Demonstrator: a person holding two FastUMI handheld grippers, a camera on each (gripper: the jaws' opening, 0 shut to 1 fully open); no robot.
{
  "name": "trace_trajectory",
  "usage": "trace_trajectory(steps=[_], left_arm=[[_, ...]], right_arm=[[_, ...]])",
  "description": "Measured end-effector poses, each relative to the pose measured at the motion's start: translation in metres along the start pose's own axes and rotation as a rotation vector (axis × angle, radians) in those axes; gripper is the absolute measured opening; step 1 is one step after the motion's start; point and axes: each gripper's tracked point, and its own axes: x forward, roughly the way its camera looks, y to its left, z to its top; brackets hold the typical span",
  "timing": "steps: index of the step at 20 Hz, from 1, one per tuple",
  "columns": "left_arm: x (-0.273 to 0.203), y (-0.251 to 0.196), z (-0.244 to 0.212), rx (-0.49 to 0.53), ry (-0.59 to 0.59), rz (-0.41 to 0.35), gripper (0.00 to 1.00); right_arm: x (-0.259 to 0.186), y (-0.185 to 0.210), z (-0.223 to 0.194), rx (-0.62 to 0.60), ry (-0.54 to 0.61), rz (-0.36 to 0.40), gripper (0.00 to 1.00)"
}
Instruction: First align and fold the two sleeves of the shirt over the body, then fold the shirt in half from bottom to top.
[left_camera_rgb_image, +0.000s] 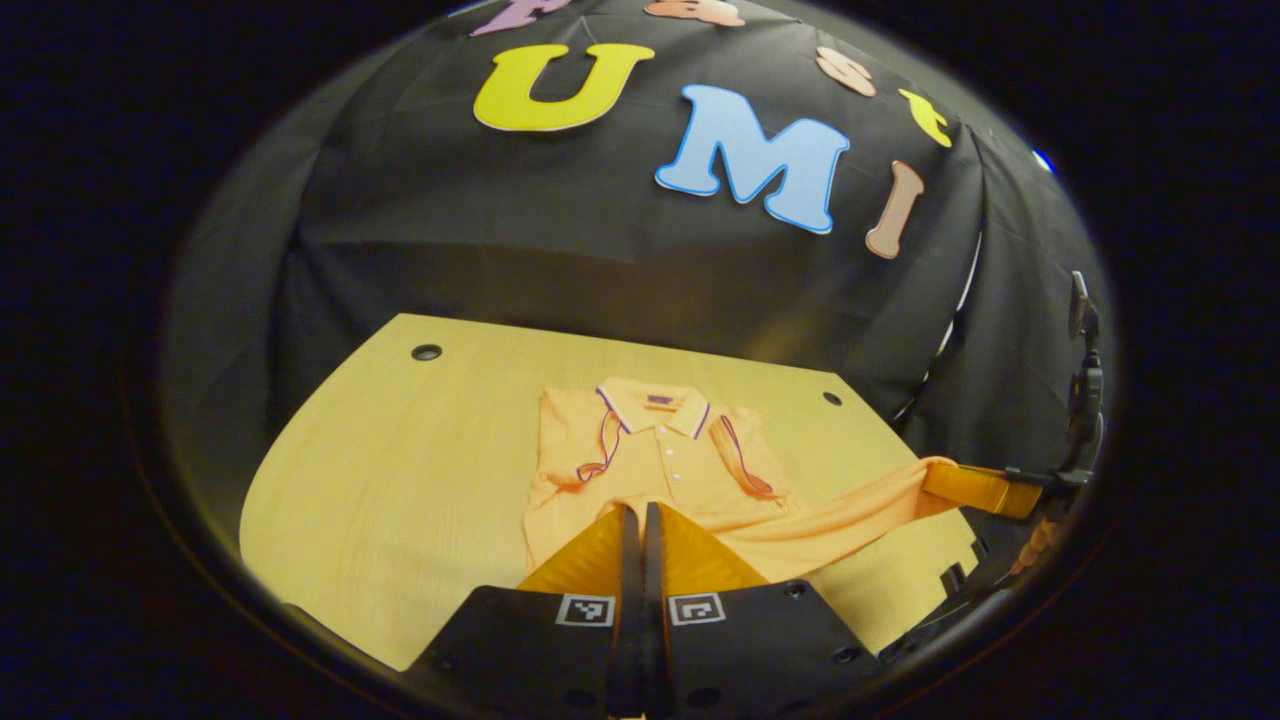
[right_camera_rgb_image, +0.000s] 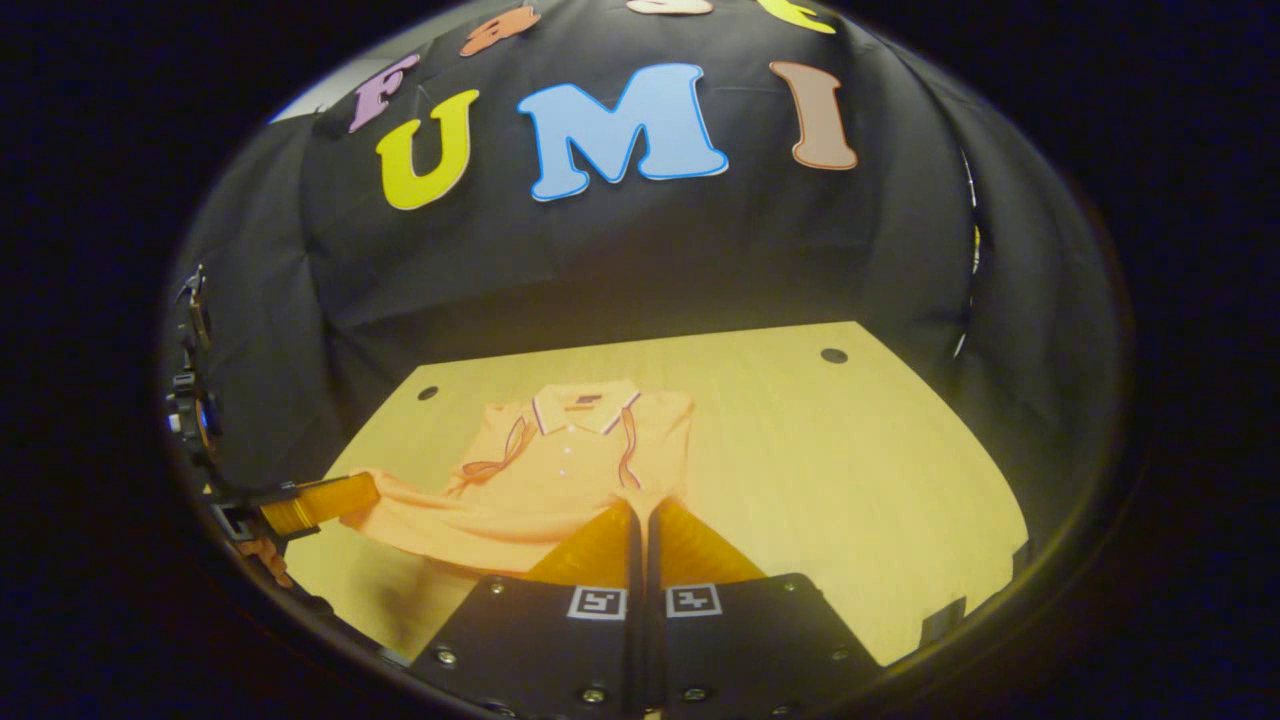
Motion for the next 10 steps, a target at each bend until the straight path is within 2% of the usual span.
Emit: trace_trajectory(steps=[6, 10], left_arm=[[0.062, 0.017, 0.051, 0.026, -0.033, -0.024, 0.05], [0.099, 0.030, 0.075, 0.097, -0.079, -0.009, 0.05]], right_arm=[[0.050, 0.007, 0.040, -0.022, -0.006, -0.037, 0.00], [0.085, 0.010, 0.062, -0.042, -0.015, -0.057, 0.00]])
